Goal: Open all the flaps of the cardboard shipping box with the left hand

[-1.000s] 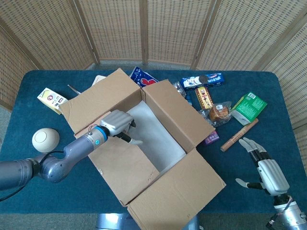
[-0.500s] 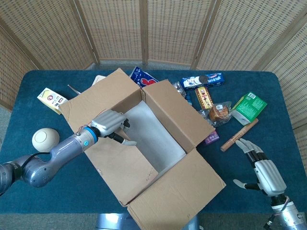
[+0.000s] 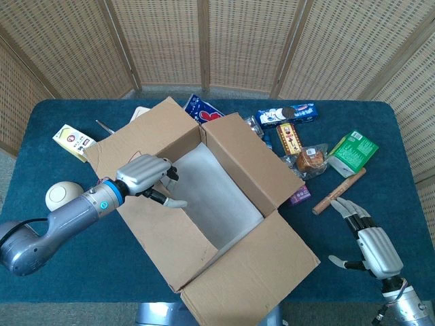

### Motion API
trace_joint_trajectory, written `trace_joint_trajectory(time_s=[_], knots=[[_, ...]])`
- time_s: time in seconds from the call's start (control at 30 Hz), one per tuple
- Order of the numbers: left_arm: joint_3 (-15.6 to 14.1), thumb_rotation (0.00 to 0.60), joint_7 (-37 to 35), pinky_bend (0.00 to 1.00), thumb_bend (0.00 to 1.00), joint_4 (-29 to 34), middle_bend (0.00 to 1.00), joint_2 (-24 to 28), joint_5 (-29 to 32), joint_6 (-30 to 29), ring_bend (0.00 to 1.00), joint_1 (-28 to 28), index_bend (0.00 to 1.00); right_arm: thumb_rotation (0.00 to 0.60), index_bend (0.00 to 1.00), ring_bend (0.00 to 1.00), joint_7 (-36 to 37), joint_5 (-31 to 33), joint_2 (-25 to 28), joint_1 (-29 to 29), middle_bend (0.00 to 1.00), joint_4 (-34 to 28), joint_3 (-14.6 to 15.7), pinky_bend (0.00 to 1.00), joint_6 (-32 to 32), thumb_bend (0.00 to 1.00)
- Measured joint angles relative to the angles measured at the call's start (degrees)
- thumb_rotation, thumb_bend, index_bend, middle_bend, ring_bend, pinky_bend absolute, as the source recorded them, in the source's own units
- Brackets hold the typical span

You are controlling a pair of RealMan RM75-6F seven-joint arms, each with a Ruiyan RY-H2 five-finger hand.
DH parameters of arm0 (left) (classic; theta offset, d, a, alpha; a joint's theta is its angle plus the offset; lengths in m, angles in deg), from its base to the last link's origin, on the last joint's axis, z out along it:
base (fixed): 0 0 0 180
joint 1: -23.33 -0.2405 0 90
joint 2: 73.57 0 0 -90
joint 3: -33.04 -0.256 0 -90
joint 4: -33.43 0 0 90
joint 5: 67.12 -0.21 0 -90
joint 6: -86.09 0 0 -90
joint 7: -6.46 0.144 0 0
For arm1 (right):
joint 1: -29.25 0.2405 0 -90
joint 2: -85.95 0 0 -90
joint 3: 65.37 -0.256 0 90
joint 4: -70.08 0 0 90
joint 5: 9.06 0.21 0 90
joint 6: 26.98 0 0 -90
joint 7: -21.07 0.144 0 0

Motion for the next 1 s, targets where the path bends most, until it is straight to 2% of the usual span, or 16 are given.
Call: trace_joint_trajectory(time_s=[0.37,0.6,1.0], knots=[[5.30,0.212,-10.43,0.39,0.00,2.58,0.49,4.65,-8.15,3.13,0.31,-5.53,0.71,0.600,0.00,0.00,-0.86,0.10,-0.44,0.27,0.00,-0.06,0.10,0.11,0.52,0.04],[8.47,0.211,-17.13,0.39,0.00,4.26,0.49,7.75,-15.55,4.79,0.31,-9.40,0.71,0.600,0.00,0.00,-1.19,0.03,-0.51,0.29,0.00,-0.20,0.16,0.11,0.49,0.04],[10.56,0.192,-26.33,0.38,0.00,5.16,0.47,11.10,-25.16,5.13,0.28,-12.91,0.73,0.600,0.00,0.00,-1.28,-0.08,-0.53,0.46,0.00,-0.26,0.25,0.11,0.59,0.04]])
